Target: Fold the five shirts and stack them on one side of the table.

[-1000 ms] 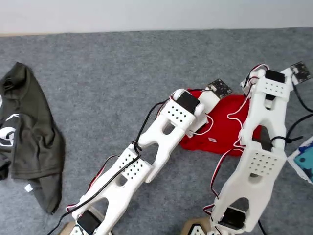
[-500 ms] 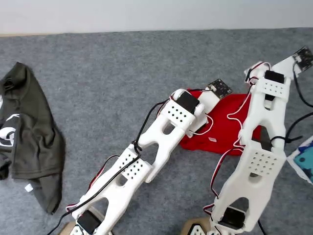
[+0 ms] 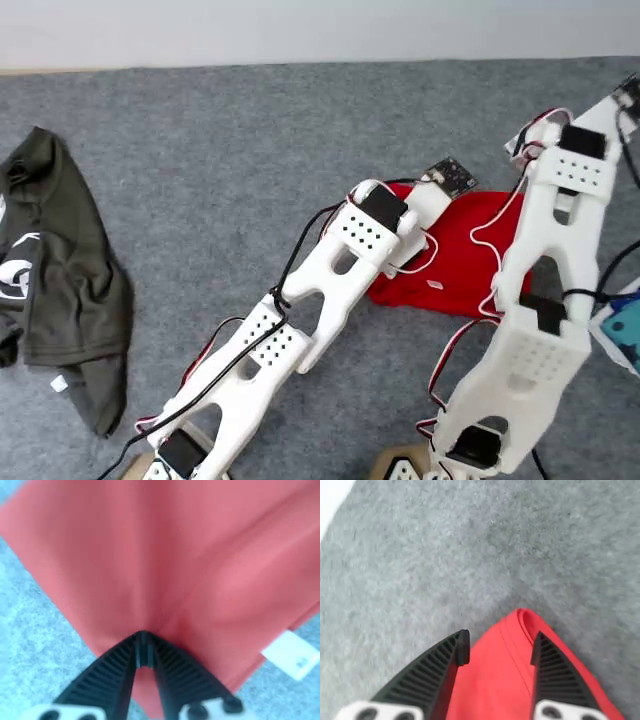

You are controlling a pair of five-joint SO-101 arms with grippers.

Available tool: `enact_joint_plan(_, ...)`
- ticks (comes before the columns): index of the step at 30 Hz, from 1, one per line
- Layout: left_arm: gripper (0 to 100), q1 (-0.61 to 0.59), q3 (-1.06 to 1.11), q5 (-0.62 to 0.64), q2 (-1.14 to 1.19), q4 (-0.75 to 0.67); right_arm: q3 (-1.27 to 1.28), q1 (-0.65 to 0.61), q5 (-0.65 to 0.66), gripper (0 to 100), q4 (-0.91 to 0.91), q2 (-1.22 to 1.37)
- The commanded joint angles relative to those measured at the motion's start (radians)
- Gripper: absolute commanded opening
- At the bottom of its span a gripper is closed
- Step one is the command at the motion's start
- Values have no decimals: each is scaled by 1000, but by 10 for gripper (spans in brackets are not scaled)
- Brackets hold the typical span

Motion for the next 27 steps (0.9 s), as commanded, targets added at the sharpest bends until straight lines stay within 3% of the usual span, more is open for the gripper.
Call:
enact_joint_plan(1, 2, -49, -62, 5, -147, 23, -51, 4, 78, 204, 87, -117)
enact_joint_plan(10, 2, -334, -61, -25, -373, 25, -51, 7, 190, 204, 277, -200)
enact_joint_plan(16, 2, -512, -61, -40, -517, 26, -51, 4, 333, 204, 466, -246)
enact_joint_plan(23, 2, -647, -61, -117, -643, 28, -44, 22, 612, 204, 581, -292)
enact_joint_plan(27, 2, -672, -59, -121, -735, 29, -43, 30, 689, 204, 581, -364)
